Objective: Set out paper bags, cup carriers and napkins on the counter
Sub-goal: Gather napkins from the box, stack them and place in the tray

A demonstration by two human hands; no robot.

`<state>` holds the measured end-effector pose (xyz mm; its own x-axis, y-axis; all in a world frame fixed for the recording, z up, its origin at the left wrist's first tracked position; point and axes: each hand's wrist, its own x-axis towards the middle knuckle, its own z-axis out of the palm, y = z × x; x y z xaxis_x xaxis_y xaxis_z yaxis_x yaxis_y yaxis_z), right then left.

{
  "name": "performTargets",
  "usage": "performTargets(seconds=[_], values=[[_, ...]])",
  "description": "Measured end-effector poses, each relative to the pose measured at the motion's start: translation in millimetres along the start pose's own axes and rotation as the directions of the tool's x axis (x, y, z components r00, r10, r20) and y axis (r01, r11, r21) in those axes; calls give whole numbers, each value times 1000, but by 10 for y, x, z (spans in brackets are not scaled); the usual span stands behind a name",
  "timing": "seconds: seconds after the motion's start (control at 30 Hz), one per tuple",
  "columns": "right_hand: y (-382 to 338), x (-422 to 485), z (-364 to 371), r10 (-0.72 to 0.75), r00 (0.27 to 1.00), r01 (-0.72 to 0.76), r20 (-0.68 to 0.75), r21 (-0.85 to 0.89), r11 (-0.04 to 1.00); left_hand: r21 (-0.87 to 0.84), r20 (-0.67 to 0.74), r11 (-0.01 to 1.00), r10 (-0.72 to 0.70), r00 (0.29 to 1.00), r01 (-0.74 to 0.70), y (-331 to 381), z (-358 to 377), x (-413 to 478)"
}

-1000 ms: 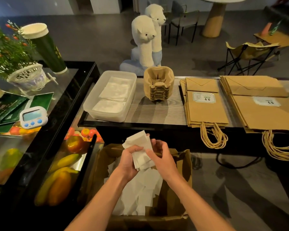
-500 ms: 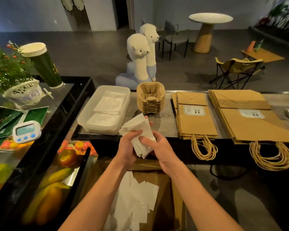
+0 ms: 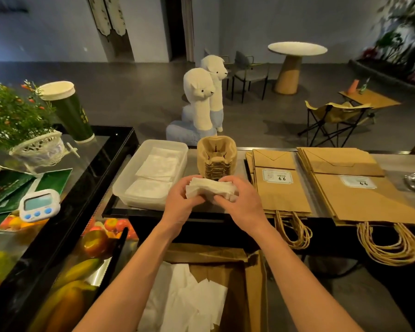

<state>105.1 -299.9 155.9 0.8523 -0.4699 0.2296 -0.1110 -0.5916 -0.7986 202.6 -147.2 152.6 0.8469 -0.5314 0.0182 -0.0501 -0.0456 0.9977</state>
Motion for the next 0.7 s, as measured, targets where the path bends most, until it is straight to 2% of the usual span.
performTargets(seconds=[0.23,0.37,0.47,0.63,0.7], values=[[161,-23,190,39,999,-38,-9,45,998,50,-4,998,-47,999,47,-105,60,26],[230,-31,252,133,987,-143,88,121,982,51,42,996,-70,997,68,-103,95,36],[273,-19,279,169,980,-187,108,182,965,15,43,997,-77,996,76,-79,125,45],[194,36,261,100,993,-113,63,253,961,-29,76,999,-24,997,26,-56,164,50],[205,55,233,77,996,-86,49,210,974,-42,61,999,-2,998,4,-53,153,62]])
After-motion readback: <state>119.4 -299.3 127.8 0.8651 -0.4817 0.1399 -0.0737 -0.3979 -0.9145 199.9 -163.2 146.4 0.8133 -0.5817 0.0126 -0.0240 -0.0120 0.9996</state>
